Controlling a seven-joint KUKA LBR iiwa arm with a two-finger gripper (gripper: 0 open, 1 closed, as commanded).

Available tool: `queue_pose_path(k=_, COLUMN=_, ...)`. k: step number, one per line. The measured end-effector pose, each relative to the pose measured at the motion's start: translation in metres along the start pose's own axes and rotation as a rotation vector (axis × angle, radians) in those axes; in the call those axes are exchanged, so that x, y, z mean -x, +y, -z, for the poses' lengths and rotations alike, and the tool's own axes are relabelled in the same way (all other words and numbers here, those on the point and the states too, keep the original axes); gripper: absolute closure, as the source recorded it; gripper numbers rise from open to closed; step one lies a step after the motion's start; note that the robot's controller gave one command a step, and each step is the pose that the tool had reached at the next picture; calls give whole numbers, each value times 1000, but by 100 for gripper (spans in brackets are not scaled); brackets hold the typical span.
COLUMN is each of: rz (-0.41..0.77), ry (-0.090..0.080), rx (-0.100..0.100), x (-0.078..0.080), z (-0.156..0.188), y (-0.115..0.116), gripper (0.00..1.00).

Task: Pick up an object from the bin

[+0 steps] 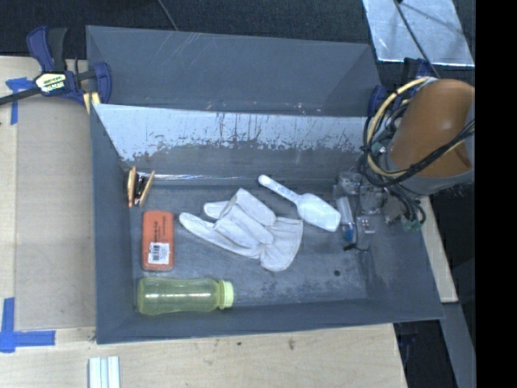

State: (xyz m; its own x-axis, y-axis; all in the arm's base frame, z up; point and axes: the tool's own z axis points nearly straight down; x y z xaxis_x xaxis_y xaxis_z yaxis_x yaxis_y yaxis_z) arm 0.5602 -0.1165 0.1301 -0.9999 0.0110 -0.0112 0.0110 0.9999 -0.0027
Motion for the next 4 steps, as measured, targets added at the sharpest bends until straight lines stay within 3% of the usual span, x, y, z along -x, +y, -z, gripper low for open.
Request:
queue_pose_path(k=1, rz=40, ry=3, rx=2, x=37, z=-56, y=15, gripper=0)
queue_pose_path(k=2, rz=-100, ry=9, rx=2, x=25, z=-60, y=20, gripper=100)
queue_pose_path(k=3, rz=-100, ry=9, rx=2, x=25, z=-60, y=20, gripper=100)
queue_pose_path(k=4, rz=-81, ry=7, rx=2, x=29, z=49, y=7, gripper=100)
